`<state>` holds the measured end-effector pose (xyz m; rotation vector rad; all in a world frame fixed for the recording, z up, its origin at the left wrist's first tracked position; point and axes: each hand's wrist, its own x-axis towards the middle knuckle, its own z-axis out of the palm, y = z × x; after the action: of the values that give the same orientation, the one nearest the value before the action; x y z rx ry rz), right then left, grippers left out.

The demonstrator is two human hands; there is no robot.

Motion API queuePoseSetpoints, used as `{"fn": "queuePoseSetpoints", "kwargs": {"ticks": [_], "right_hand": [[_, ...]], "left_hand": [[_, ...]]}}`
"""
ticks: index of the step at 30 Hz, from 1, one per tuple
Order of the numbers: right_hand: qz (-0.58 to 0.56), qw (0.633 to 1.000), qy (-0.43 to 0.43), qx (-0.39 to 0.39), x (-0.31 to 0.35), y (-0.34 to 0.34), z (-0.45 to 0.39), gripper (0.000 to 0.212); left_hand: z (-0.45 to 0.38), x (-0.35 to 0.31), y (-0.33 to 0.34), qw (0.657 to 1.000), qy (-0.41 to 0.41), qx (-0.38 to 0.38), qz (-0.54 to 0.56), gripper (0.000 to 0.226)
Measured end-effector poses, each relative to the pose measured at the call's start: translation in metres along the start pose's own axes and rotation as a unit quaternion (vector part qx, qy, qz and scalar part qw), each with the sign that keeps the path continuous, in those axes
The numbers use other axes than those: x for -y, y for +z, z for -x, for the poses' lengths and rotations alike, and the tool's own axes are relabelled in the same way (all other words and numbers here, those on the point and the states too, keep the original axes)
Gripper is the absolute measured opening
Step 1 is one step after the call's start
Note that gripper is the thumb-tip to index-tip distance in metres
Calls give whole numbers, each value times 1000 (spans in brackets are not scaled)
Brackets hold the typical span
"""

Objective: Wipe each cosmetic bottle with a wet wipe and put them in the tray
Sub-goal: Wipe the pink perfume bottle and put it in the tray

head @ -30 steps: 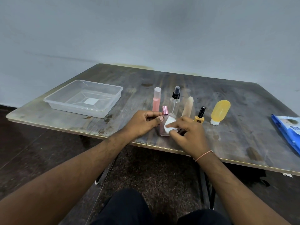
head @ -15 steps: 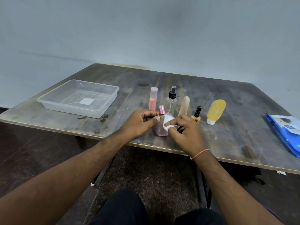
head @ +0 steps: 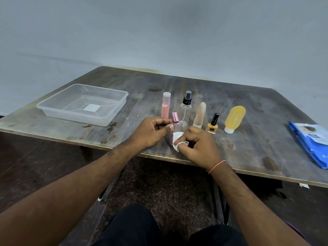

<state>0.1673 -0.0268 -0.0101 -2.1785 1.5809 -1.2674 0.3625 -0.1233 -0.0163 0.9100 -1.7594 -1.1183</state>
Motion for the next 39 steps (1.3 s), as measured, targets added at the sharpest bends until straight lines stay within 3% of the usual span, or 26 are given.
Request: {"fn": "queuePoseSetpoints", "kwargs": {"ticks": [6,16,24,31,39], "right_hand": [[-81,993,53,-71,-6,-2,-6,27],[-88,992,85,26,-5,-2,-7,27],[-197,960,193,-36,-23,1,-14,20],[-297,937,181,-22,-19,-3,-12,17],[-287,944,163,-17,-17,-3,-9,16]], "left_hand": [[0,-1,0,1000,15,6,-19,28],[2,-7,0,1000,18,-10,-15,24],[4,-7,0,997,54,8,-49,30],[5,-7,-1,994,78,25,-73,36],[10,-12,4,998,59,-5,-10,43]]}}
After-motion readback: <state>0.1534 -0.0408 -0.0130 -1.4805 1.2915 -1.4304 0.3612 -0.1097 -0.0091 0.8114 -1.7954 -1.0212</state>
